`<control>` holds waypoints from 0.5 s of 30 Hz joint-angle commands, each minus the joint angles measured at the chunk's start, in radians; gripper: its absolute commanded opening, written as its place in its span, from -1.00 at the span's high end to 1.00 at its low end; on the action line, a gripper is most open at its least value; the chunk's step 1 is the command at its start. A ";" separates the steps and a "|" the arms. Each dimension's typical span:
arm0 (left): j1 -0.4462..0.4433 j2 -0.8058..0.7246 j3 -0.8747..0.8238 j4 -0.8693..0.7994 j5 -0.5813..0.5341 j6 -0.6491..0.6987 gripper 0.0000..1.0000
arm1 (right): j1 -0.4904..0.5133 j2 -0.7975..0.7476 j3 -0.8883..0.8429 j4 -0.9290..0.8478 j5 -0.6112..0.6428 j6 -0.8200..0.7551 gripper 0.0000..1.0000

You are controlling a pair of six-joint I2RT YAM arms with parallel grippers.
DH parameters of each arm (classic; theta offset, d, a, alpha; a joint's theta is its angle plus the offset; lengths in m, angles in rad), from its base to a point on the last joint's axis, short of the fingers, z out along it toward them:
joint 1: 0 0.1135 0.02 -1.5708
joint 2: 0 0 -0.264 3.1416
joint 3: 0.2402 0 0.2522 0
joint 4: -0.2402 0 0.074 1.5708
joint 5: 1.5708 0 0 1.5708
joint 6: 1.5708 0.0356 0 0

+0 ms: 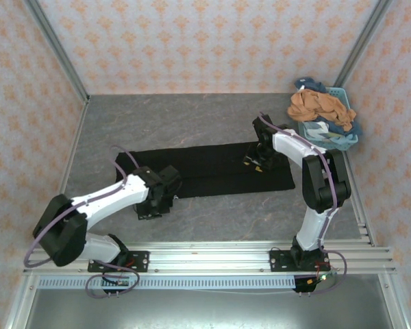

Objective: Fold and stack the t-shirts

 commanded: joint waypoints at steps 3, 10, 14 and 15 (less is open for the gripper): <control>-0.003 0.100 0.072 -0.062 -0.081 0.008 1.00 | 0.003 0.009 0.026 -0.037 0.027 -0.003 0.13; 0.089 0.048 0.048 -0.129 -0.208 0.024 1.00 | 0.003 -0.007 0.018 -0.040 0.026 -0.005 0.14; 0.200 0.048 0.079 -0.147 -0.262 0.089 1.00 | 0.003 -0.005 0.017 -0.041 0.024 -0.008 0.14; 0.219 0.049 0.098 -0.151 -0.280 0.103 1.00 | 0.004 -0.004 0.018 -0.042 0.026 -0.010 0.14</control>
